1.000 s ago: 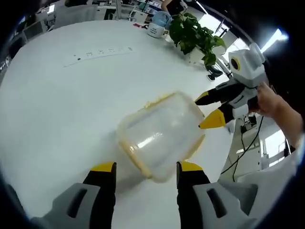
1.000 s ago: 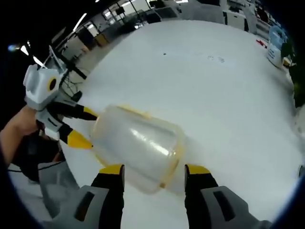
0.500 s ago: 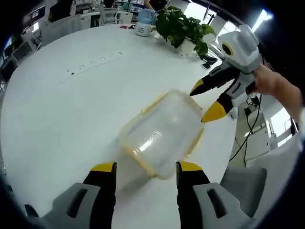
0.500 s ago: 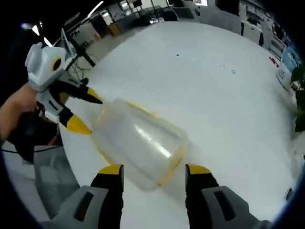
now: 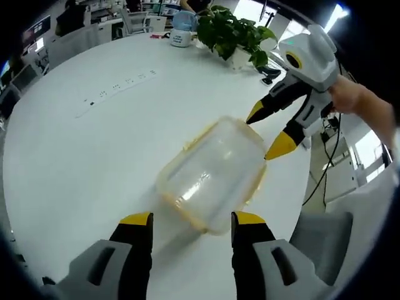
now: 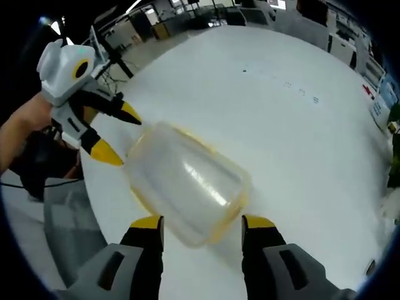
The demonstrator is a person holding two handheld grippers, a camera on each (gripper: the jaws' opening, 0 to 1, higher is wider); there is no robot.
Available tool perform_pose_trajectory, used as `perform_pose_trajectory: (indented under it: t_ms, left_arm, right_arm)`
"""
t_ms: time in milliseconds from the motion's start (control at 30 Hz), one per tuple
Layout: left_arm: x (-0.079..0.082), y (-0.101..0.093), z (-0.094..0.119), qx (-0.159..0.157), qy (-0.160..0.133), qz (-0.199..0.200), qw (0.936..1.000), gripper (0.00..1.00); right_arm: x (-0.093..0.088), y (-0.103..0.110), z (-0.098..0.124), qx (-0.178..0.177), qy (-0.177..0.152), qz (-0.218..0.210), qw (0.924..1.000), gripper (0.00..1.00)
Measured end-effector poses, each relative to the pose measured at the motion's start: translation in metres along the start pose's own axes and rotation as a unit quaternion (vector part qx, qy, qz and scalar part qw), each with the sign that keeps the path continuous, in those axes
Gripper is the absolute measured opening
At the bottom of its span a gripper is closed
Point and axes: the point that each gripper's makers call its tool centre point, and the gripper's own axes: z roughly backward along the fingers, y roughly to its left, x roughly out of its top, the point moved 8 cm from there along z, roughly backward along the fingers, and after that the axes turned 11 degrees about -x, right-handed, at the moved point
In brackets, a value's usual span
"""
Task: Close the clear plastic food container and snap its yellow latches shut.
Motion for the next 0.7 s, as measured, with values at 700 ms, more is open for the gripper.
perform_pose_trajectory:
  t_ms: [700]
  left_arm:
    - [0.0064, -0.0047, -0.0035, -0.01, 0.034, -0.065, 0.9973, 0.48]
  right_arm:
    - [0.0053, -0.0014, 0.0002, 0.009, 0.019, 0.072, 0.9972, 0.45]
